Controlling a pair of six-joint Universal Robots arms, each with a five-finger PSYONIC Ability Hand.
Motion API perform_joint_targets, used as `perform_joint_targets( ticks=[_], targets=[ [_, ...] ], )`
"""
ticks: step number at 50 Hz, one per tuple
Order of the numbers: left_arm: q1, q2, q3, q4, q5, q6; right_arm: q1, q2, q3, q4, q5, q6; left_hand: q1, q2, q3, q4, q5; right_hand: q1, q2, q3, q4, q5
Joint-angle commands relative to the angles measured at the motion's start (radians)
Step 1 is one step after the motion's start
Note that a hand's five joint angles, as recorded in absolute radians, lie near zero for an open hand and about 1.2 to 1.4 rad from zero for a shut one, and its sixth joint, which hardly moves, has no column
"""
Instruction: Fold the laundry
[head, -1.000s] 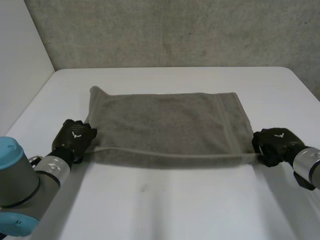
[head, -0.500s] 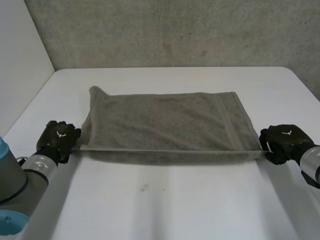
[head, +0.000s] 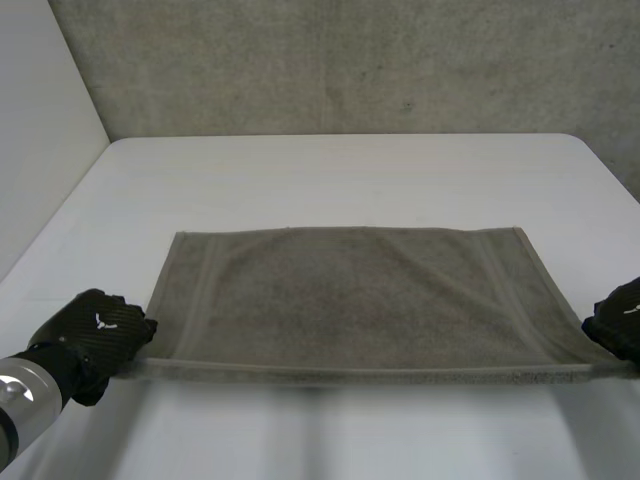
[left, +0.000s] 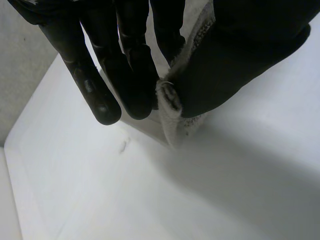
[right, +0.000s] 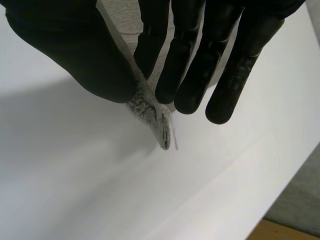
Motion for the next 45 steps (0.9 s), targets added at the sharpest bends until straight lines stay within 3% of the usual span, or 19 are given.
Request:
perform_joint_targets(
  ticks=[1, 5, 7, 13, 15, 24, 32, 33, 34, 35, 37, 41, 45],
  targets=[
    [-0.017, -0.043, 0.010, 0.124, 0.017, 0.011, 0.000, 0.022, 0.003, -0.112, -0.066, 0.080, 0.230, 0.180, 0.181, 0.180, 0.197, 0.423, 0.216, 0.213, 0.204, 0.241],
    [-0.020, -0.210, 0.057, 0.272, 0.014, 0.008, 0.045, 0.136, -0.033, -0.206, -0.061, 0.132, 0.230, 0.180, 0.181, 0.180, 0.197, 0.423, 0.216, 0.213, 0.204, 0.241],
    [-0.023, -0.271, 0.089, 0.318, 0.010, 0.005, 0.121, 0.242, -0.110, -0.290, -0.022, 0.201, 0.230, 0.180, 0.181, 0.180, 0.197, 0.423, 0.216, 0.213, 0.204, 0.241],
    [-0.088, -0.510, 0.308, 0.418, 0.000, 0.002, 0.209, 0.376, -0.232, -0.413, 0.092, 0.284, 0.230, 0.180, 0.181, 0.180, 0.197, 0.423, 0.216, 0.213, 0.204, 0.241],
    [-0.095, -0.563, 0.376, 0.429, -0.011, 0.002, 0.242, 0.463, -0.311, -0.506, 0.143, 0.304, 0.230, 0.180, 0.181, 0.180, 0.197, 0.423, 0.216, 0.213, 0.204, 0.241],
    [-0.138, -0.816, 0.755, 0.447, -0.100, -0.090, 0.304, 0.650, -0.507, -0.689, 0.164, 0.315, 0.230, 0.180, 0.181, 0.180, 0.197, 0.423, 0.216, 0.213, 0.204, 0.241],
    [-0.151, -0.948, 0.950, 0.450, -0.123, -0.104, 0.318, 0.785, -0.660, -0.830, 0.209, 0.304, 0.230, 0.180, 0.181, 0.180, 0.197, 0.423, 0.216, 0.213, 0.204, 0.241],
    [-0.152, -0.948, 0.950, 0.450, -0.123, -0.104, 0.324, 0.805, -0.677, -0.833, 0.218, 0.304, 0.230, 0.180, 0.181, 0.180, 0.197, 0.102, -0.106, -0.109, -0.118, -0.080],
    [-0.161, -0.960, 0.961, 0.450, -0.123, -0.103, 0.336, 0.822, -0.686, -0.838, 0.230, 0.306, -0.232, -0.282, -0.281, -0.282, -0.265, -0.712, -0.920, -0.923, -0.932, -0.894],
    [-0.168, -0.966, 0.961, 0.452, -0.126, -0.101, 0.336, 0.822, -0.686, -0.838, 0.230, 0.306, -0.983, -1.034, -1.032, -1.034, -1.017, -0.720, -0.928, -0.931, -0.940, -0.902],
    [-0.177, -0.968, 0.956, 0.452, -0.121, -0.100, 0.359, 0.825, -0.686, -0.846, 0.258, 0.310, -0.904, -0.954, -0.953, -0.954, -0.937, -0.798, -1.006, -1.009, -1.018, -0.980],
    [-0.194, -0.945, 0.927, 0.450, -0.126, -0.104, 0.362, 0.784, -0.669, -0.843, 0.285, 0.326, -0.992, -1.042, -1.041, -1.042, -1.025, -0.798, -1.006, -1.009, -1.018, -0.980],
    [-0.194, -0.884, 0.881, 0.447, -0.129, -0.109, 0.356, 0.660, -0.591, -0.830, 0.276, 0.374, -0.992, -1.042, -1.041, -1.042, -1.025, -0.798, -1.006, -1.009, -1.018, -0.980]
  ],
)
